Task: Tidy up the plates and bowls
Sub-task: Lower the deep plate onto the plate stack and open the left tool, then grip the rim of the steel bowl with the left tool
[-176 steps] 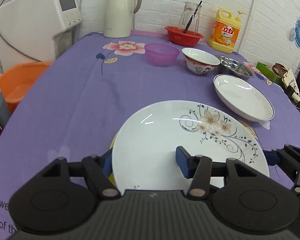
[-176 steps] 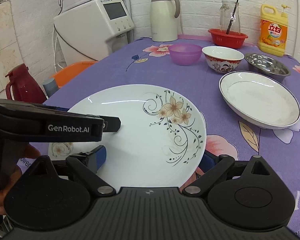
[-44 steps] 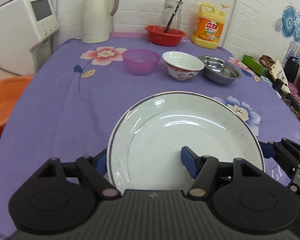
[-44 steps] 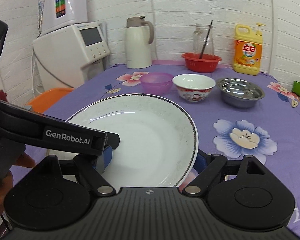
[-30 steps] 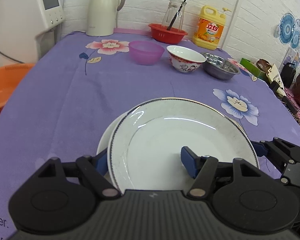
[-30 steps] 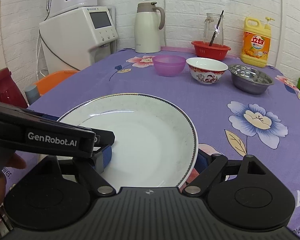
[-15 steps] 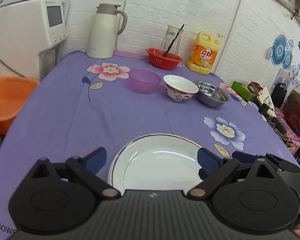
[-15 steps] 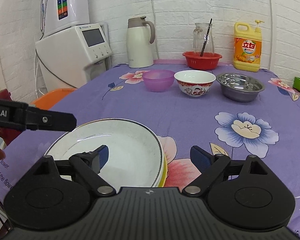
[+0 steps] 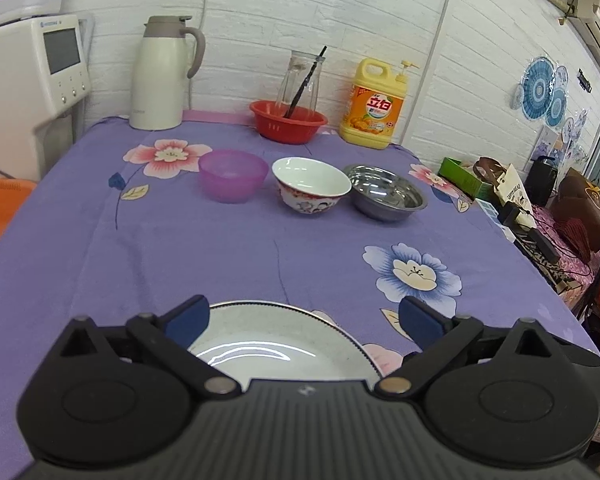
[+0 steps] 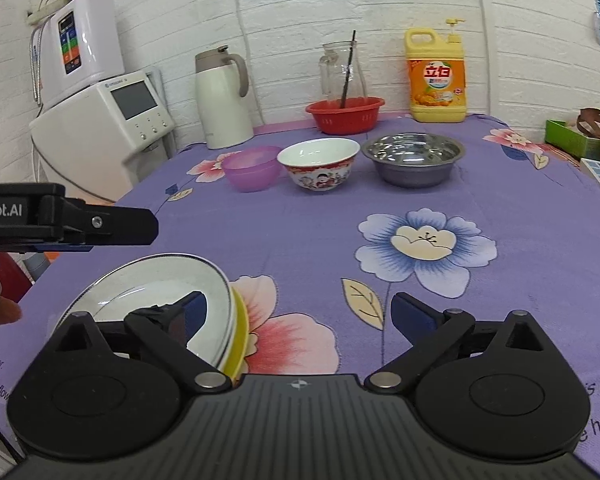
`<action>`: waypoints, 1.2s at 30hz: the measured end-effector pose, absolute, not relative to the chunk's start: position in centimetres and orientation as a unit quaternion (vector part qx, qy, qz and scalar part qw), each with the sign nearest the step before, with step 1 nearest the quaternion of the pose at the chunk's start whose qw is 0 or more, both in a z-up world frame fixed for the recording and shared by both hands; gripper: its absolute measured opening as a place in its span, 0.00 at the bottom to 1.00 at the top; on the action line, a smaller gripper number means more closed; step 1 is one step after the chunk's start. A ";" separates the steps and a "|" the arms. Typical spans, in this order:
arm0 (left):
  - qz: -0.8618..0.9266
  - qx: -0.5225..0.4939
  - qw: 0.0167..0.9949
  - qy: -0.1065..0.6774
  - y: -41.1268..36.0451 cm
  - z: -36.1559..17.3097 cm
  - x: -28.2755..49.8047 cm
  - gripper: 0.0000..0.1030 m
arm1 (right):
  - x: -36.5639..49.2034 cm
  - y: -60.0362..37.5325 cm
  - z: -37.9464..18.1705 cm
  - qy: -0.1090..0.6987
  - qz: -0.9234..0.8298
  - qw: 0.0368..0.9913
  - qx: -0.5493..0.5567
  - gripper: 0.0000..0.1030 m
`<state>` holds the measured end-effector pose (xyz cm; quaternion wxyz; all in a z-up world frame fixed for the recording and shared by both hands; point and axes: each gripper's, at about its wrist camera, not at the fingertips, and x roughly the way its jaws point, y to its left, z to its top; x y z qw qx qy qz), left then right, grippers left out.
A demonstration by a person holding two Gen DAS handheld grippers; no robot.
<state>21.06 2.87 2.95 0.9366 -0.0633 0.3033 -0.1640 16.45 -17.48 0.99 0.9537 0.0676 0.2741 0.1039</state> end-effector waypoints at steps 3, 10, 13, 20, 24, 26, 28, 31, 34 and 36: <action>-0.167 -0.061 0.935 0.307 2.1 2.9 21.8 0.96 | 17.1 -19.0 0.6 0.283 0.094 0.951 0.086 1.00; -0.170 -0.061 0.930 0.321 1.4 2.1 24.5 0.96 | 21.8 -23.0 1.2 0.297 0.095 0.946 0.094 1.00; -0.169 -0.068 0.928 0.325 1.6 1.7 25.6 0.96 | 26.6 -25.9 2.7 0.296 0.061 0.950 0.076 1.00; -0.161 -0.064 0.928 0.330 2.1 1.6 28.1 0.96 | 40.3 -29.6 2.2 0.357 0.005 0.933 0.041 1.00; -0.154 -0.053 0.929 0.331 2.3 1.7 29.3 0.96 | 45.4 -29.8 0.0 0.412 0.001 0.911 0.025 1.00; -0.155 -0.052 0.929 0.332 2.2 1.7 29.7 0.96 | 46.7 -29.9 -0.8 0.437 -0.004 0.899 0.015 1.00; -0.158 -0.052 0.929 0.332 2.1 1.8 29.9 0.96 | 47.2 -29.7 -1.4 0.454 -0.006 0.891 -0.003 1.00; -0.163 -0.054 0.928 0.331 1.8 1.9 30.1 0.96 | 46.9 -29.8 -1.2 0.464 -0.001 0.886 -0.008 1.00; -0.171 -0.051 0.928 0.327 1.3 2.3 29.9 0.96 | 46.3 -29.6 -1.1 0.482 0.008 0.876 -0.021 1.00; -0.175 -0.049 0.929 0.324 1.0 2.6 29.7 0.96 | 45.8 -29.6 -1.0 0.492 0.017 0.870 -0.025 1.00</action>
